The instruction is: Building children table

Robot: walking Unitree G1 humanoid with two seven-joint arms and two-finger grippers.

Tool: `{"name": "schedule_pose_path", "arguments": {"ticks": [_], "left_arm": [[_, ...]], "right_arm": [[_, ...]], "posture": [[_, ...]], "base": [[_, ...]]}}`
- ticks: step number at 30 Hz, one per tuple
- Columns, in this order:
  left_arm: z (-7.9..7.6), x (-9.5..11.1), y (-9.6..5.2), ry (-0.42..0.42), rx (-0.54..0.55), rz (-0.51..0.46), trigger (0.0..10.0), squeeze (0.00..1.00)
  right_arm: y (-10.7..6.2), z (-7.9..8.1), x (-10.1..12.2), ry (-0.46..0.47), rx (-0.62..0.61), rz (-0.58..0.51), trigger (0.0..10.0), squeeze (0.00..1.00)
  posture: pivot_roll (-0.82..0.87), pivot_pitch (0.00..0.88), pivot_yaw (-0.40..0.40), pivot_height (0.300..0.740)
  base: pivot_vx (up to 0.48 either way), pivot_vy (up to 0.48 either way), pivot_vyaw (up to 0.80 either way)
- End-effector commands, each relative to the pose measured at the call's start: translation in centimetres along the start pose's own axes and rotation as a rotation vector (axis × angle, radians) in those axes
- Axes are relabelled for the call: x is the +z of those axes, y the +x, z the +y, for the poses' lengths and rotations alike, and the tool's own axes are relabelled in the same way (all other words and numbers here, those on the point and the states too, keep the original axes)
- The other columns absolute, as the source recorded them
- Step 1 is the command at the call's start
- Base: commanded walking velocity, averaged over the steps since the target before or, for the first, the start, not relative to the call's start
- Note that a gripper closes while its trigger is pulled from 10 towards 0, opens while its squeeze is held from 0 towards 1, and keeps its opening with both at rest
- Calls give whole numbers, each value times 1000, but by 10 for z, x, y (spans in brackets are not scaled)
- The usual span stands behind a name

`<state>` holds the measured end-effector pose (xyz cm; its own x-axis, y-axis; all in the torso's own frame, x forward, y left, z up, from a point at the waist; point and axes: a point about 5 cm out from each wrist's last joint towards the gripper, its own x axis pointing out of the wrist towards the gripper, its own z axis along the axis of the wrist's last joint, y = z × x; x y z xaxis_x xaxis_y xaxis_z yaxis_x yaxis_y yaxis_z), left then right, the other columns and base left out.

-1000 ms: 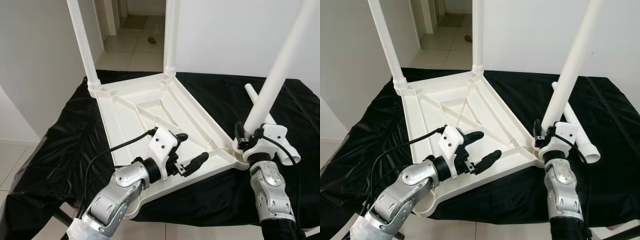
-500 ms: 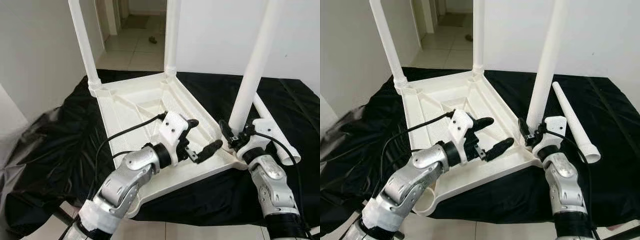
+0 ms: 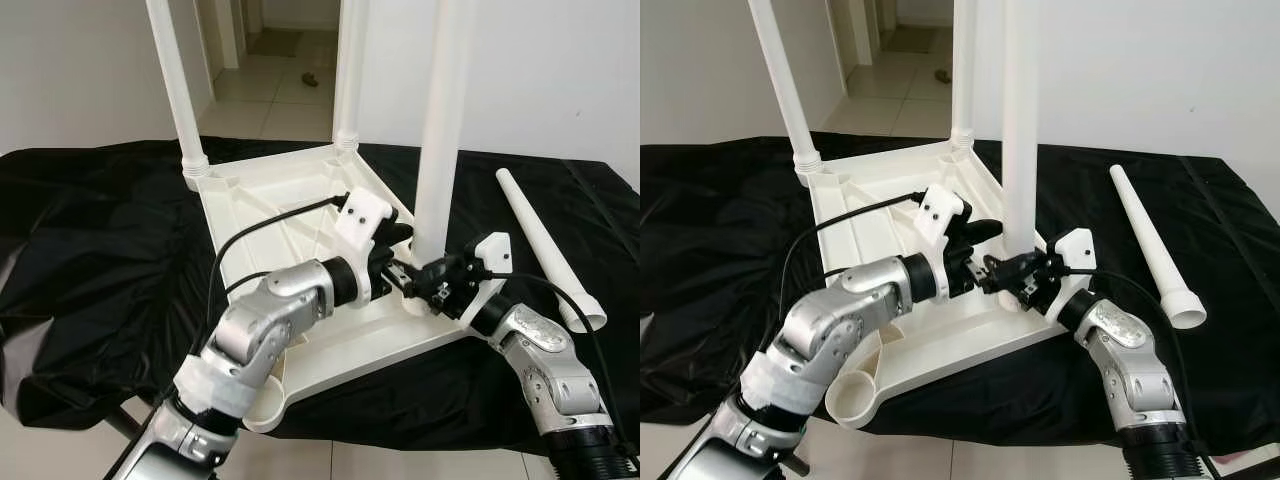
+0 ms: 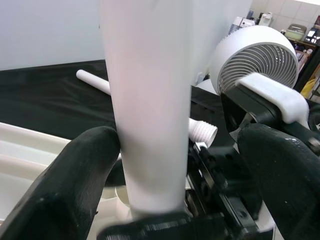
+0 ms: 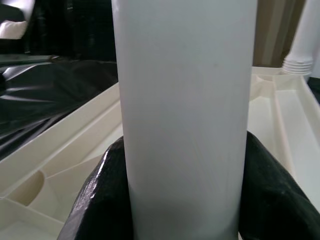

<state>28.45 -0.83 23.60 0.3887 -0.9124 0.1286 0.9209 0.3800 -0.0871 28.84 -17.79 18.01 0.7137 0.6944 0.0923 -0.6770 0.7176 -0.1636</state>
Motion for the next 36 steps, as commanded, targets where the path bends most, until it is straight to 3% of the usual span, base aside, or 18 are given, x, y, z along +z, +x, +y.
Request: {"name": "schedule_pose_path", "arguments": {"ticks": [1, 4, 10, 19, 20, 22, 36], "left_arm": [[-3, 6, 3, -28, -94, 3, 10000, 0], [-1, 8, 4, -36, -95, 4, 10000, 0], [8, 27, 7, -127, -101, -24, 10000, 0], [9, 38, 7, -207, -131, -56, 10000, 0], [8, 39, 6, -225, -145, -63, 588, 0], [7, 39, 6, -235, -160, -67, 0, 0], [8, 41, 6, -222, -145, -49, 0, 0]], "right_arm": [[0, 8, 0, 9, 69, 11, 10000, 0], [-1, 11, -2, 14, 96, 25, 10000, 0], [-5, 21, -6, 33, 166, 56, 10000, 0], [-7, 22, -8, 33, 164, 60, 10000, 0], [-6, 21, -8, 32, 158, 56, 10000, 0], [-6, 20, -7, 30, 150, 50, 10000, 0], [2, 19, -7, 59, 90, 36, 10000, 0]], "posture": [[-6, 23, 10, 740], [-6, 23, 10, 740], [-9, 17, 17, 740], [-14, 7, 25, 740], [-15, 3, 28, 740], [-15, 3, 28, 740], [-12, 0, 27, 740]], "base": [[0, 0, 0], [0, 0, 0], [0, 0, 0], [0, 0, 0], [0, 0, 0], [0, 0, 0], [0, 0, 0]]}}
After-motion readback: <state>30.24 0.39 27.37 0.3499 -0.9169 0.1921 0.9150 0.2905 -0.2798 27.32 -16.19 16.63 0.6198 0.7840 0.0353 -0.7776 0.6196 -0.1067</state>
